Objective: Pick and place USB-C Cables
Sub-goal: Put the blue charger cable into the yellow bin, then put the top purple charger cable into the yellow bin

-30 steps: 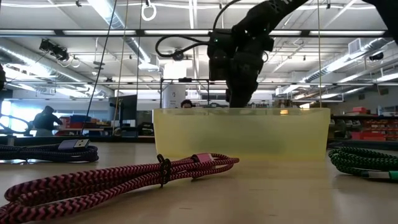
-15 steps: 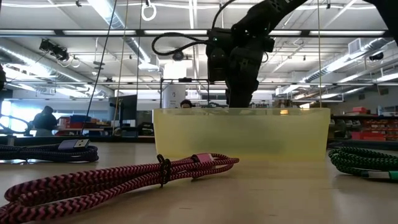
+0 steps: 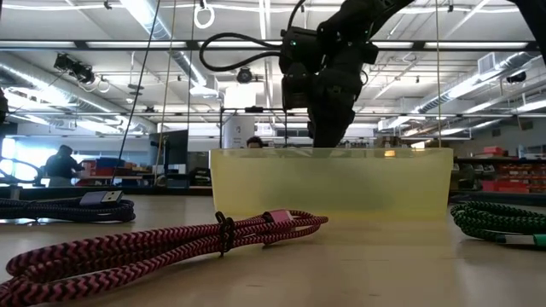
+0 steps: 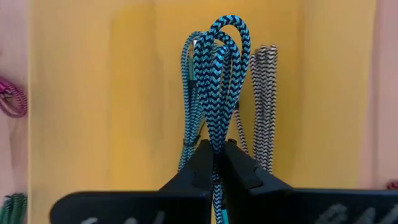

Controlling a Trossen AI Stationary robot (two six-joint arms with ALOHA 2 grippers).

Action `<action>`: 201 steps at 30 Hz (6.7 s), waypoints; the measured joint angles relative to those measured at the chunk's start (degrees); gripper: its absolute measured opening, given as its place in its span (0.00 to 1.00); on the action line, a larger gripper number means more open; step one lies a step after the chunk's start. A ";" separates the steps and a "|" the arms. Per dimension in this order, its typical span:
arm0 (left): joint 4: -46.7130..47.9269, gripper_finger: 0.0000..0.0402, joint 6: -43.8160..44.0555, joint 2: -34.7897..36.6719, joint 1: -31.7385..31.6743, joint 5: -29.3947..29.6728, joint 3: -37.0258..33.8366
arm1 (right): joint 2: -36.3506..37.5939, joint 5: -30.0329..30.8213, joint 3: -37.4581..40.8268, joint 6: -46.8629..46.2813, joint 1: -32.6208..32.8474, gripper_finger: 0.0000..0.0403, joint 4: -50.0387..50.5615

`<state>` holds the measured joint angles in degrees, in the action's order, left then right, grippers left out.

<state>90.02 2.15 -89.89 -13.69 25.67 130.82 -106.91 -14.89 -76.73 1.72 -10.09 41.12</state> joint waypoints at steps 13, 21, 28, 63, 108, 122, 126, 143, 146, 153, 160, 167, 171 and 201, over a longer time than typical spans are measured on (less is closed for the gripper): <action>0.00 0.01 -0.55 0.00 0.00 -0.01 0.00 | 0.11 -1.03 10.30 -6.69 0.31 0.03 -7.04; 0.00 0.01 -0.50 0.00 0.00 -0.02 0.00 | 0.11 -2.35 11.17 -6.72 0.31 0.03 -11.88; 0.00 0.01 -0.37 -0.02 0.00 -0.02 0.00 | 0.09 -4.23 7.13 -5.43 0.33 0.03 -11.85; -0.01 0.01 0.22 -0.09 -0.01 -0.02 0.00 | 0.07 -6.23 7.90 2.84 -2.54 0.03 -9.25; -0.01 0.01 0.20 -0.07 -0.01 -0.02 0.00 | 0.00 -1.58 9.46 5.76 -2.66 0.03 -14.05; -0.02 0.01 0.20 -0.05 -0.02 -0.01 0.00 | -2.14 0.14 9.39 2.75 -1.41 0.03 -12.24; -0.02 0.01 0.22 0.00 -0.02 0.00 0.00 | -3.72 -0.25 9.13 2.51 -0.75 0.03 -12.28; -0.02 0.01 0.17 0.00 0.00 -0.02 0.00 | -4.08 -0.12 8.19 2.32 0.28 0.19 -12.66; -0.02 0.01 0.15 0.00 0.00 -0.02 0.00 | -2.75 -0.35 8.34 1.61 0.33 0.23 -12.31; -0.02 0.01 0.13 -0.01 0.00 -0.02 0.00 | 2.05 -0.35 4.40 -0.47 0.66 0.24 -8.77; -0.02 0.01 0.09 -0.03 0.00 -0.02 0.00 | 8.79 3.77 2.47 -0.72 -0.10 0.24 6.60; 0.00 0.01 -0.02 -0.08 0.00 -0.02 0.00 | 17.22 9.46 4.20 -3.44 -2.04 0.24 23.34; -0.02 0.01 -0.02 -0.08 0.00 -0.02 0.00 | 23.09 9.77 8.33 -6.06 -2.79 0.24 24.54; -0.15 0.01 6.45 -0.11 0.00 -0.04 0.00 | 27.48 2.31 29.53 11.96 -17.59 0.41 10.01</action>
<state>89.87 8.60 -90.00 -13.69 25.63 130.82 -79.44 -12.58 -47.20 13.68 -27.67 51.13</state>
